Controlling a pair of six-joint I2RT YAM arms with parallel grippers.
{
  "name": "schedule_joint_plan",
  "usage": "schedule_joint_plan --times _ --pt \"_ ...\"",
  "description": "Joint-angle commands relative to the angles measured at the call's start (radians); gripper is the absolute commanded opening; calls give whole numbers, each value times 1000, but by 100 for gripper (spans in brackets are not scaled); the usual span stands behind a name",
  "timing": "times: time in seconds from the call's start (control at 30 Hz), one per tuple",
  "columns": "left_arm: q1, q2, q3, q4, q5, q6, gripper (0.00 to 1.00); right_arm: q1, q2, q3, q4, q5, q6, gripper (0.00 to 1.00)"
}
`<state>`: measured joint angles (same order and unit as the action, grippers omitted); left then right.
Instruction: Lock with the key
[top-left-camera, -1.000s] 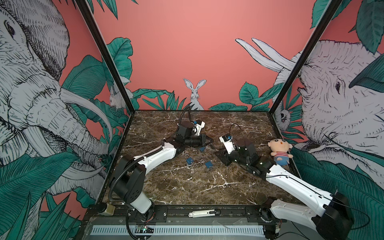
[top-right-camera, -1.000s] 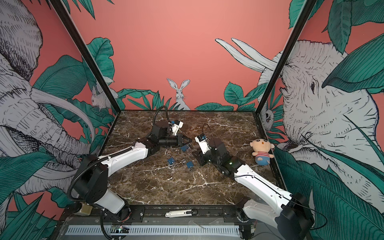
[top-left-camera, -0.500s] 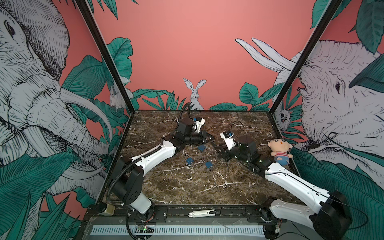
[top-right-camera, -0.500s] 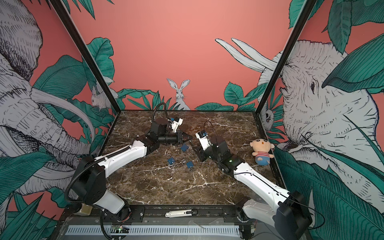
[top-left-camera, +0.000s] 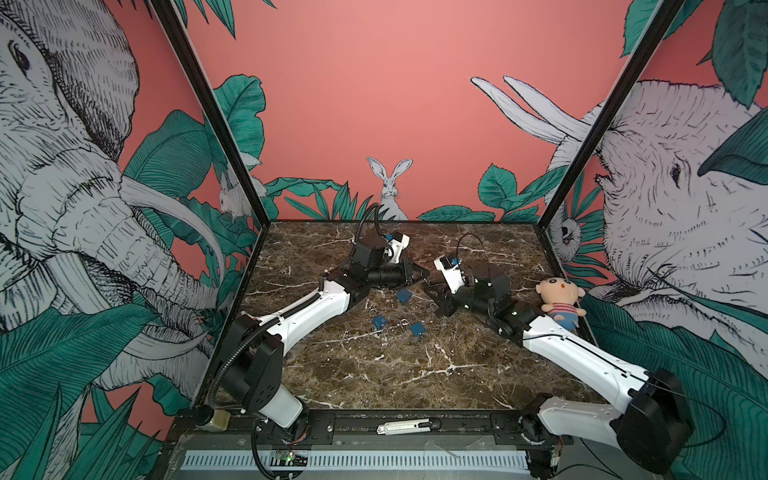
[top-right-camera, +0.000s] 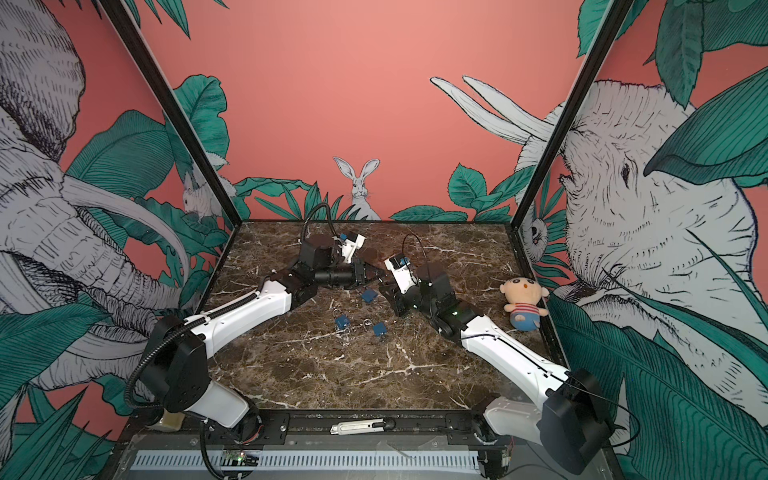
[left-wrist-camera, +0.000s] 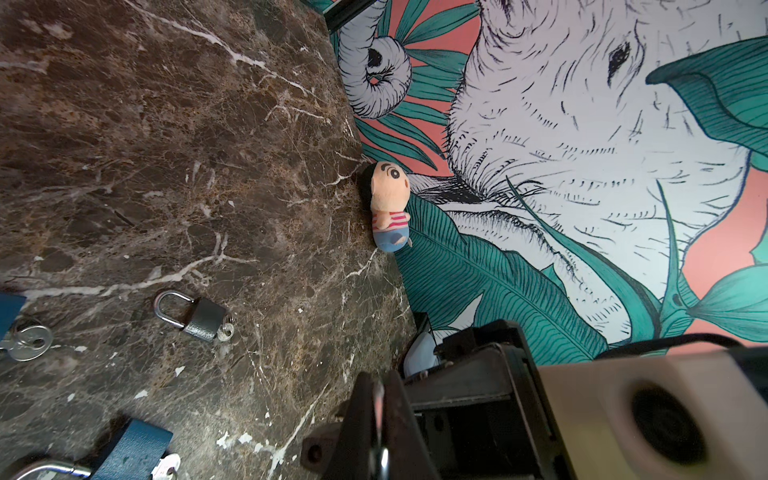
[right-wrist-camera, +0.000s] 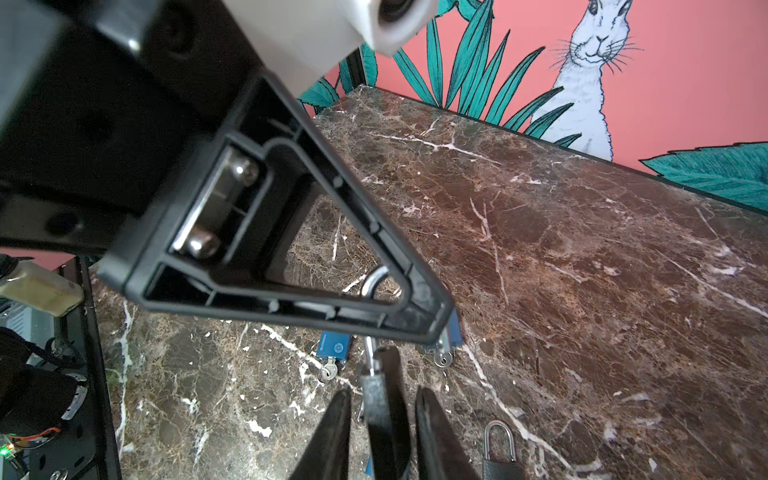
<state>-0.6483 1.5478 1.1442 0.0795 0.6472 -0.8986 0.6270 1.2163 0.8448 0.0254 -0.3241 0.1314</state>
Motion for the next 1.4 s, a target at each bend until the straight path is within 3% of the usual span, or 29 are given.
schedule_joint_plan --times 0.0,0.33,0.53,0.57,0.6,0.7,0.87,1.1,1.37 --pt "-5 -49 37 36 19 -13 0 -4 5 30 45 -20 7 24" --pt "-6 -49 30 52 23 -28 0 -4 11 31 47 3 14 0" --pt "-4 -58 25 40 -6 -3 0 -5 -1 50 -10 23 16 0" --pt "-3 -63 32 14 -16 18 19 -4 -5 57 -31 21 14 0" --pt "2 -66 41 -14 -24 44 30 -4 -9 68 -61 16 11 0" --pt "25 -82 82 -143 -90 154 41 -4 -24 106 -170 -22 -3 0" --pt "103 -126 115 -305 -157 344 37 -4 -53 170 -365 -71 -35 0" --pt "118 -167 114 -346 -55 594 29 -7 -70 211 -495 -221 -50 0" --pt "117 -192 24 -168 164 534 24 -19 -11 244 -516 -401 -31 0"
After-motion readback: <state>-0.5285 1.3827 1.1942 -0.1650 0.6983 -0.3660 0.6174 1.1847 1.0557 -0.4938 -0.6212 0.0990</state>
